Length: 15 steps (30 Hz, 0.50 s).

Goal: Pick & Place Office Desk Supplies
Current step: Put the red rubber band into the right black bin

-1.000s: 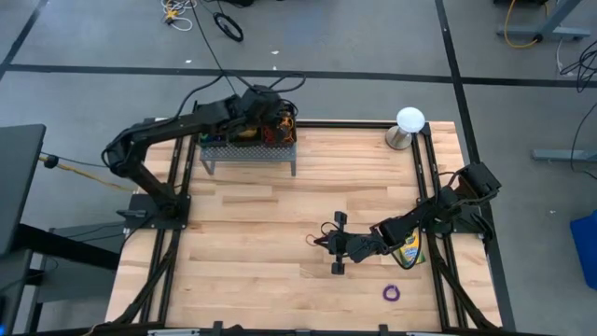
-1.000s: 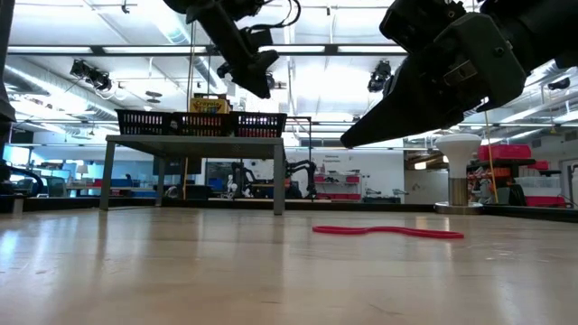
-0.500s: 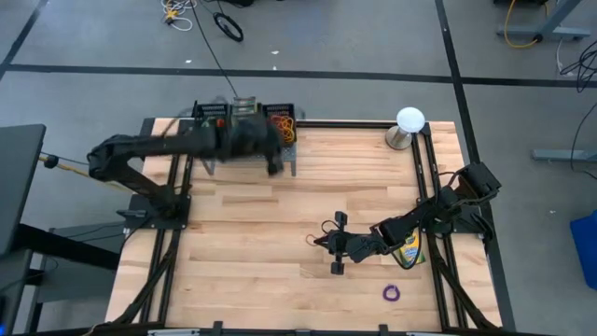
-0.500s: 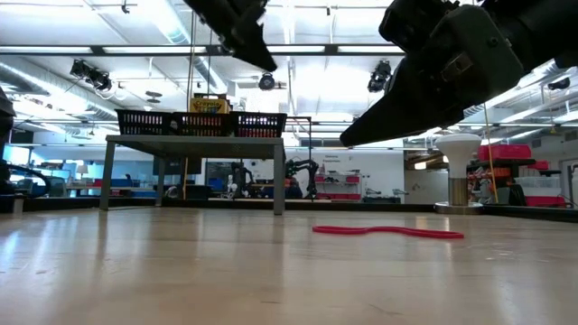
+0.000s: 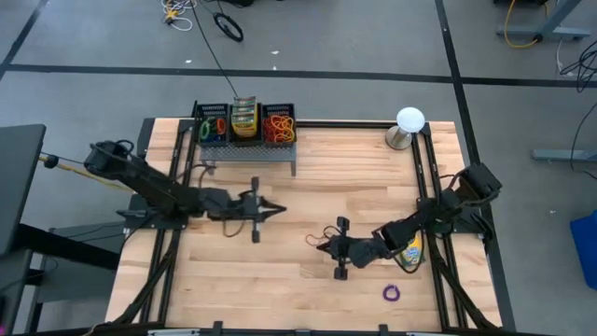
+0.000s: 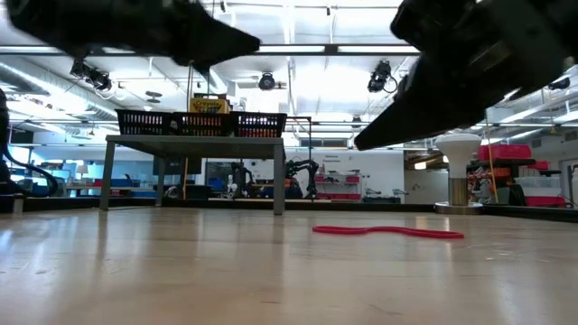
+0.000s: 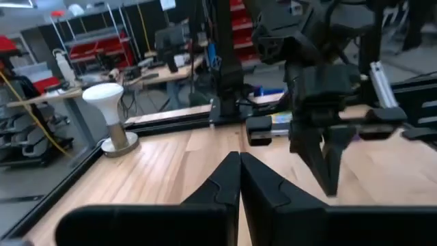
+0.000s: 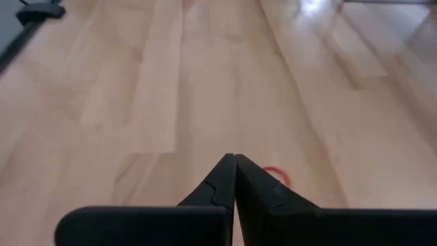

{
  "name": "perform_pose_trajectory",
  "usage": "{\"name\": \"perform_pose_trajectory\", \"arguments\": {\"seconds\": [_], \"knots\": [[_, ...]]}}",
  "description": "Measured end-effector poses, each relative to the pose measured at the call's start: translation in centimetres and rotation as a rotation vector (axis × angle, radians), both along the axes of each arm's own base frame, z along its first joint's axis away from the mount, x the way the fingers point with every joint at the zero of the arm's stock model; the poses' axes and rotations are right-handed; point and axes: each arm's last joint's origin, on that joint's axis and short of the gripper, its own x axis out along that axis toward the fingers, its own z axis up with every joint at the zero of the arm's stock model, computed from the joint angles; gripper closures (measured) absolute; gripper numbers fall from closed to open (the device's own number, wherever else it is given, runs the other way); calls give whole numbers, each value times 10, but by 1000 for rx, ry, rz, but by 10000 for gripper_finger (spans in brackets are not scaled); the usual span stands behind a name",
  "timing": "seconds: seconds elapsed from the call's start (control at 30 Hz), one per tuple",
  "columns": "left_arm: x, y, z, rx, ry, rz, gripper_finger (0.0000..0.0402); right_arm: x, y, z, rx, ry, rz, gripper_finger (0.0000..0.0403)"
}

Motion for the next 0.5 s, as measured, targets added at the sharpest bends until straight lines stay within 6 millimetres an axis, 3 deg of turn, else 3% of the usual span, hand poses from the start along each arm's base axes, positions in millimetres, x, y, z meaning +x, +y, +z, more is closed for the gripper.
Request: {"name": "perform_pose_trajectory", "arguments": {"seconds": [0.1,0.3,0.5], "knots": [[-17,0,-16,-14,-31,-17,383,-5,4,-3,38,23,-45,392],[-32,4,-32,-63,-24,-19,385,-11,-4,-5,72,226,-331,381],[-33,4,-34,-70,-17,-20,385,5,-13,13,133,322,-371,308]]}}
